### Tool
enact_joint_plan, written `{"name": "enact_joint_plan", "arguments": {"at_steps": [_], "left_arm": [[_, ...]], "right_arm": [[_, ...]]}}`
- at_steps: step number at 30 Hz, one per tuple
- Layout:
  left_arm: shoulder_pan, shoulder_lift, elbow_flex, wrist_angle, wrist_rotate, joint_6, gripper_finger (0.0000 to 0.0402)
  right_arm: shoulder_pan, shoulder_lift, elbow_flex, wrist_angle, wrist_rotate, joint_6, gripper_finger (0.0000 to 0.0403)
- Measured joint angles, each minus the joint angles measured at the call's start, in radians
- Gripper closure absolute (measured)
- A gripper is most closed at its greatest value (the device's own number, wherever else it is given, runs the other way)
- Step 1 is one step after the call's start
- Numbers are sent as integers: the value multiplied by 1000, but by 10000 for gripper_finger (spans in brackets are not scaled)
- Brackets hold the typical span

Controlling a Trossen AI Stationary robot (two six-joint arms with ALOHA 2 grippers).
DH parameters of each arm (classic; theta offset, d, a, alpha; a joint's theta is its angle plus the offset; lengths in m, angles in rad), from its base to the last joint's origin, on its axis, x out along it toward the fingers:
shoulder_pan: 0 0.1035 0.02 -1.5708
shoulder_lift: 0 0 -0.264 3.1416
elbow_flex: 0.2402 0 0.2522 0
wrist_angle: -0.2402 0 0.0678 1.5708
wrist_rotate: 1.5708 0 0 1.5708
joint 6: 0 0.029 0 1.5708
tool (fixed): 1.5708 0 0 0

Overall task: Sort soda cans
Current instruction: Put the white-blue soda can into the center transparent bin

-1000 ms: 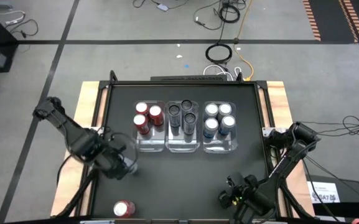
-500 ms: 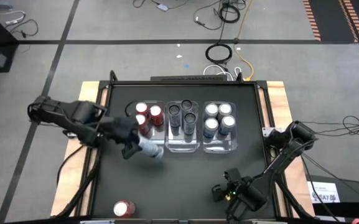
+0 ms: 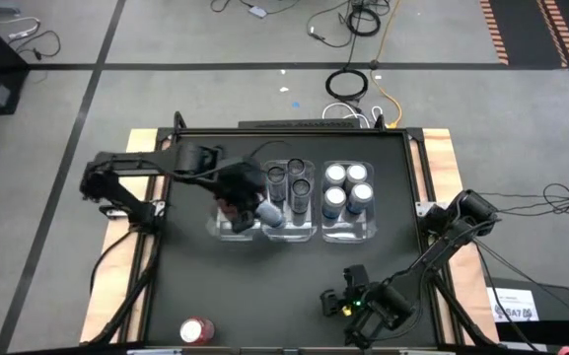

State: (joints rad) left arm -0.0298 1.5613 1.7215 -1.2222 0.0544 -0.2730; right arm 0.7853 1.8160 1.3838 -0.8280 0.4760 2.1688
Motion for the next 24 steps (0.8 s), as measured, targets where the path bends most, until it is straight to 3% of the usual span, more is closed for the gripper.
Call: {"name": "enact_joint_plan", "arguments": {"at_steps": [6,24], "left_arm": [[50,133,92,-48,1,118,114],[146,410,137,-105,-116,281,114]], "right_arm": [[0,0,0,74,76,-19,21],[-40,0,0,110,75,-19,21]]}}
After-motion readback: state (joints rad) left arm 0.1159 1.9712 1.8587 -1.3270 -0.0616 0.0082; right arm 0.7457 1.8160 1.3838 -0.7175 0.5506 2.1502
